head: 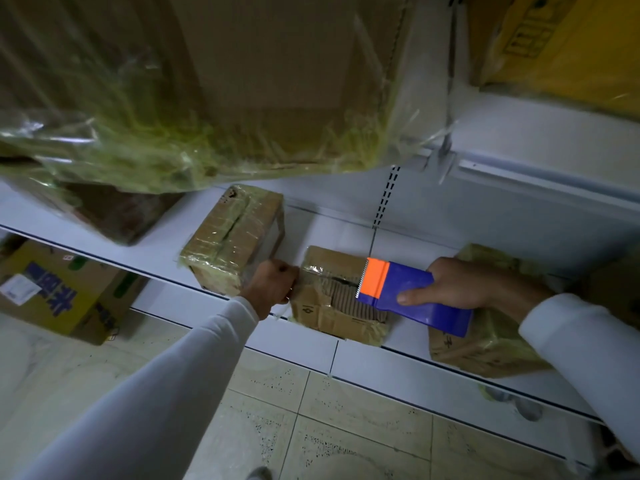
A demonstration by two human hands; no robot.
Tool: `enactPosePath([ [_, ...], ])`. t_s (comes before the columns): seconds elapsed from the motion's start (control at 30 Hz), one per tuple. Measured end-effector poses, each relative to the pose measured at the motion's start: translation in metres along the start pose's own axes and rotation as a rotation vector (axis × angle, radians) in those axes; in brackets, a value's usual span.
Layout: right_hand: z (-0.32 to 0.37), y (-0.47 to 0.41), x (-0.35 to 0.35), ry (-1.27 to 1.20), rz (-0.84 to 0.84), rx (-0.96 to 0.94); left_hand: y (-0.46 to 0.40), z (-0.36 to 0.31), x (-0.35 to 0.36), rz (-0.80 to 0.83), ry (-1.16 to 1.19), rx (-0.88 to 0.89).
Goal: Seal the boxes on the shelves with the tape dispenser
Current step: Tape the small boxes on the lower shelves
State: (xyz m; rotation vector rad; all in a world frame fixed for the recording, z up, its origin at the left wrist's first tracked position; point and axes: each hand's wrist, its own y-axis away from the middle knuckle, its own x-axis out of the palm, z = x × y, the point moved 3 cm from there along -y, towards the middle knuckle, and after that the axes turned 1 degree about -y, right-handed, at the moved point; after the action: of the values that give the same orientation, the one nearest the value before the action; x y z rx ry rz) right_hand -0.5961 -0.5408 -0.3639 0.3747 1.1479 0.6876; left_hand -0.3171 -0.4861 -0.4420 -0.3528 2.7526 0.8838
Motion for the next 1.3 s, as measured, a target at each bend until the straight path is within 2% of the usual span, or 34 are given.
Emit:
enactPosePath([
  [0.2, 0.004, 0.0, 0.01, 0.047, 0.019, -0.001, 0.002, 0.005, -0.003, 0.012, 0.109, 0.061],
  [0.23, 0.004, -0.001, 0.011, 0.052, 0.013, -0.002, 0.001, 0.008, -0.006, -0.022, 0.055, 0.101],
  [0.33, 0.004, 0.0, 0.014, 0.069, -0.017, 0.0, 0.006, 0.009, -0.013, -0.249, -0.317, 0.278],
  [0.37, 0.004, 0.0, 0.015, 0.068, -0.02, 0.001, 0.009, 0.008, -0.01, -0.279, -0.361, 0.348],
  [0.43, 0.004, 0.001, 0.017, 0.079, -0.031, 0.003, 0.016, 0.005, -0.001, -0.257, -0.326, 0.423],
  [0.57, 0.005, 0.003, 0.021, 0.09, -0.087, -0.004, 0.012, 0.006, 0.01, -0.227, -0.372, 0.386],
  [0.7, 0.003, 0.001, 0.042, -0.081, -0.041, -0.035, 0.006, 0.004, -0.001, -0.233, -0.423, 0.424],
  [0.83, 0.007, 0.003, 0.077, -0.392, 0.037, -0.044, -0.001, -0.003, -0.014, -0.242, -0.683, 0.419],
  [0.9, 0.009, 0.005, 0.085, -0.477, 0.016, -0.049, 0.008, -0.011, -0.008, -0.25, -0.743, 0.553],
  [0.97, 0.009, 0.007, 0.089, -0.51, -0.004, -0.041, 0.018, -0.017, 0.007, -0.155, -0.756, 0.867],
  [1.03, 0.01, 0.011, 0.089, -0.516, 0.002, -0.034, 0.02, -0.013, 0.022, 0.029, -0.895, 1.056],
  [1.1, 0.011, 0.017, 0.088, -0.559, 0.016, -0.048, 0.012, -0.009, 0.024, 0.101, -0.992, 1.061],
  [1.2, 0.008, 0.034, 0.084, -0.662, 0.04, -0.077, 0.004, -0.011, 0.021, 0.151, -0.98, 1.095],
  [1.3, -0.004, 0.058, 0.083, -0.664, 0.079, -0.121, 0.001, -0.012, 0.02, 0.203, -0.975, 1.098],
])
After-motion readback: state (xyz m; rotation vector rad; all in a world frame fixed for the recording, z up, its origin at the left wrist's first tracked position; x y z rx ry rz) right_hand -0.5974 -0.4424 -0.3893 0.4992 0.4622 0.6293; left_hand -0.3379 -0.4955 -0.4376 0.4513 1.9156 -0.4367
